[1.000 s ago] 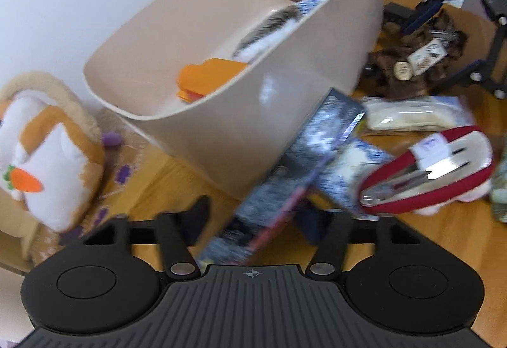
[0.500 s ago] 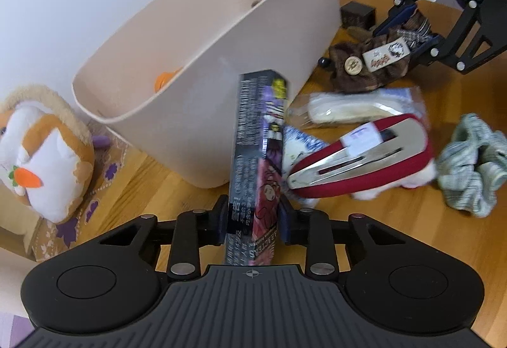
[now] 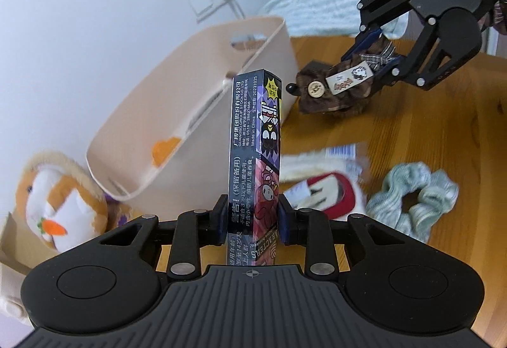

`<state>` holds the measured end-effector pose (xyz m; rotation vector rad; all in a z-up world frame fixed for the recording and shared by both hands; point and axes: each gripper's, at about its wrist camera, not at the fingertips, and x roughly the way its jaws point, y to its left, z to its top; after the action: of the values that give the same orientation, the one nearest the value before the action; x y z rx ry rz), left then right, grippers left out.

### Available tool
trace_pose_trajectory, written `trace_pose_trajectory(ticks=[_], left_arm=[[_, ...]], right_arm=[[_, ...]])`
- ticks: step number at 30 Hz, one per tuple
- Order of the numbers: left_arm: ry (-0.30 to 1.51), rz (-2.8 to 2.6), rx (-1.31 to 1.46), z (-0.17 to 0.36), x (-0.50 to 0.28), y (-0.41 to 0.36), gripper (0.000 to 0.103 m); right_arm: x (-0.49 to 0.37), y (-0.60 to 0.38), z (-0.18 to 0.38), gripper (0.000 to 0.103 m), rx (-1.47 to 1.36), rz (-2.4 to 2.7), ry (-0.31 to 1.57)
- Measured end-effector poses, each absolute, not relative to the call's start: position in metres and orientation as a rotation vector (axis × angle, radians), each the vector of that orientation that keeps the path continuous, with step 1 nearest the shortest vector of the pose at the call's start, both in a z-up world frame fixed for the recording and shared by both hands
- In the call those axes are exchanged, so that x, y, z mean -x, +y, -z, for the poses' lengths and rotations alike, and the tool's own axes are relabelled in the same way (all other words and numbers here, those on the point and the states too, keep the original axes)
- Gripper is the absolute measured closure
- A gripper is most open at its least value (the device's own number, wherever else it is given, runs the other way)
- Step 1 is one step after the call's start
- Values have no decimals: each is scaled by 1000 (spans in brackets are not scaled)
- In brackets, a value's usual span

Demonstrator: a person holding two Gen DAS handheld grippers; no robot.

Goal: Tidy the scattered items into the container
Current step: 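Carry the candy box and plaid bag with both grippers over the bin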

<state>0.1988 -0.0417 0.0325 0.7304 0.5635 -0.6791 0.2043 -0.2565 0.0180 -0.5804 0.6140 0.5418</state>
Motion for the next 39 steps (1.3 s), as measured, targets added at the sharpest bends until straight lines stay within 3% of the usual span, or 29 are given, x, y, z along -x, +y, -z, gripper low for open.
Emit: trace_pose_trajectory(ticks=[24,39], left_arm=[[285,375,-388,-105,-239,-49,73],[335,188,-190,-99,-305,-59,72]], right_arm=[[-234,-280,-101,67,332,-421,377],[-293,-261,-100,67,180,-351,386]])
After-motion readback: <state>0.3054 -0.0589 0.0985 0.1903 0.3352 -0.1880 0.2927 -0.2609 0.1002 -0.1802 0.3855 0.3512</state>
